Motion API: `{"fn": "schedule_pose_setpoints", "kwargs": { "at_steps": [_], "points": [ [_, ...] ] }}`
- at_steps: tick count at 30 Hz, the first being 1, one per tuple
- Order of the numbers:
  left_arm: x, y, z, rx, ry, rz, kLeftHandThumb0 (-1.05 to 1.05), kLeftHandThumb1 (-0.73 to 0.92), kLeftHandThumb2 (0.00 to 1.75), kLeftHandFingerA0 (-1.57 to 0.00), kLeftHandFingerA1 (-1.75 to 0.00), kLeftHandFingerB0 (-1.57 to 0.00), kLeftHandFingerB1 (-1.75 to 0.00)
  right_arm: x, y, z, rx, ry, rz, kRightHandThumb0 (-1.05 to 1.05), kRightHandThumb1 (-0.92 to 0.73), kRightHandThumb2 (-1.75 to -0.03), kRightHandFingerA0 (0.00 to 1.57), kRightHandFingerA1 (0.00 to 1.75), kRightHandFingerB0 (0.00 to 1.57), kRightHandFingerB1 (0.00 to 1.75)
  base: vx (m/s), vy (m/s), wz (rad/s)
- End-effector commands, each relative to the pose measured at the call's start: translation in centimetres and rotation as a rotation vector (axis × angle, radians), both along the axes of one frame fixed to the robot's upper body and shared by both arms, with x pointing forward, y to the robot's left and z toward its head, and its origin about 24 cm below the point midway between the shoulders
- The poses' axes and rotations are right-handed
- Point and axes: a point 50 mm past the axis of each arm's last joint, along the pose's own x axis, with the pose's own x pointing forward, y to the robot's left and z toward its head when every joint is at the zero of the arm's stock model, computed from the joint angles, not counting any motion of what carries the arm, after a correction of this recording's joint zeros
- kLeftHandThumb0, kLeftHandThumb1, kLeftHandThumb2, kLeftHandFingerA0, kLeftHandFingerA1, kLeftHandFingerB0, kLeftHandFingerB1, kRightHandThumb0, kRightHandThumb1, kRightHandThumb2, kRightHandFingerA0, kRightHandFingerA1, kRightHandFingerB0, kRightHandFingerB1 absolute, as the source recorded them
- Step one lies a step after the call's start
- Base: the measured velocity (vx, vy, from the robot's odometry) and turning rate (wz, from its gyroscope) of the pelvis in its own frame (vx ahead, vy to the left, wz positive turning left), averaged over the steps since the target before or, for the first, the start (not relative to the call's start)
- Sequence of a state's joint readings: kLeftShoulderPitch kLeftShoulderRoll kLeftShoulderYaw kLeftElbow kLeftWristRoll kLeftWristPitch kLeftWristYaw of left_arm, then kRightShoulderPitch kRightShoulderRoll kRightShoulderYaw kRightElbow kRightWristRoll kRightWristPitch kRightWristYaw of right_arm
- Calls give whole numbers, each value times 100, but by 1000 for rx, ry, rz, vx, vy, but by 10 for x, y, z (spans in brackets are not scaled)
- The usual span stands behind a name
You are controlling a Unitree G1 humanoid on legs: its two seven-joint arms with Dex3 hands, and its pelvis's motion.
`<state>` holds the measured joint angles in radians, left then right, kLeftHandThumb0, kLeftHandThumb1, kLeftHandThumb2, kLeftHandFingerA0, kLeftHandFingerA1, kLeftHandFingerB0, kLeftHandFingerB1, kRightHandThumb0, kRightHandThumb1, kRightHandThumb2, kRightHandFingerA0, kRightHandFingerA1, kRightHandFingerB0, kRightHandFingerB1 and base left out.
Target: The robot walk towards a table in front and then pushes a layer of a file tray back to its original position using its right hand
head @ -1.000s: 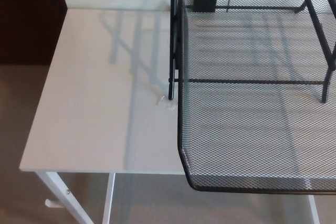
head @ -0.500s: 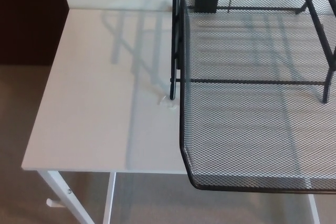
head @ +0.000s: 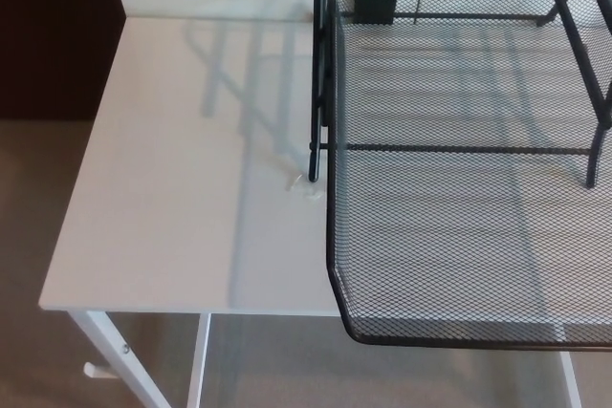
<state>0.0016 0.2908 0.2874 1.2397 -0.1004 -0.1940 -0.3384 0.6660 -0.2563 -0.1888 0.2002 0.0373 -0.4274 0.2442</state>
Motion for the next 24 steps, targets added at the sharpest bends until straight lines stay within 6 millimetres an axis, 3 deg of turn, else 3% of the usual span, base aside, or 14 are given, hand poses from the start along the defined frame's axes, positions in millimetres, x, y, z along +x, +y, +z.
{"fn": "schedule_pose_setpoints", "kwargs": {
  "at_steps": [1, 10, 14, 18, 19, 20, 21, 22, 24],
  "points": [
    [8, 13, 9, 39, -30, 20, -14, 25, 87, -58, -86, -31, -66, -12, -9, 85, 43, -452, -155, -37, -59, -69, 37, 60, 22, 47, 0, 0, 0],
    [12, 14, 11, 30, -47, 15, -16, 22, 89, -60, -86, -30, -67, -11, -19, 132, 27, -774, -302, -32, -65, -68, 39, 70, 24, 51, 0, 0, 0],
    [14, 15, 13, 33, -56, 18, -11, 20, 92, -64, -83, -31, -65, -10, -24, 158, -64, -949, -374, -32, -64, -68, 40, 68, 26, 53, 0, 0, 0],
    [14, 15, 13, 34, -57, 20, -13, 22, 89, -63, -91, -31, -68, -13, -24, 175, -135, -1087, -449, -40, -65, -67, 21, 51, 15, 43, 0, 0, 0],
    [14, 15, 13, 31, -54, 24, -11, 21, 92, -65, -83, -32, -65, -14, -24, 177, -157, -1110, -459, -26, -64, -106, 7, 53, 6, 52, 0, 0, 0],
    [14, 15, 13, 35, -53, 24, -12, 23, 89, -62, -91, -31, -67, -14, -24, 180, -197, -1128, -471, -26, -65, -107, 7, 53, 6, 52, 0, 0, 0],
    [14, 14, 13, 38, -53, 20, -11, 20, 92, -66, -84, -31, -65, -15, -25, 183, -272, -1149, -487, -27, -63, -106, 7, 54, 6, 51, 0, 0, 0],
    [14, 15, 13, 36, -55, 18, -11, 21, 92, -67, -84, -31, -65, -16, -25, 186, -345, -1157, -493, -49, -66, -69, 5, 41, 9, 40, 0, 0, 0],
    [14, 15, 13, 30, -56, 17, -14, 21, 89, -63, -91, -31, -68, -17, -24, 190, -431, -1170, -501, -50, -63, -74, 3, 41, 6, 41, 0, 0, 0]
  ]
}}
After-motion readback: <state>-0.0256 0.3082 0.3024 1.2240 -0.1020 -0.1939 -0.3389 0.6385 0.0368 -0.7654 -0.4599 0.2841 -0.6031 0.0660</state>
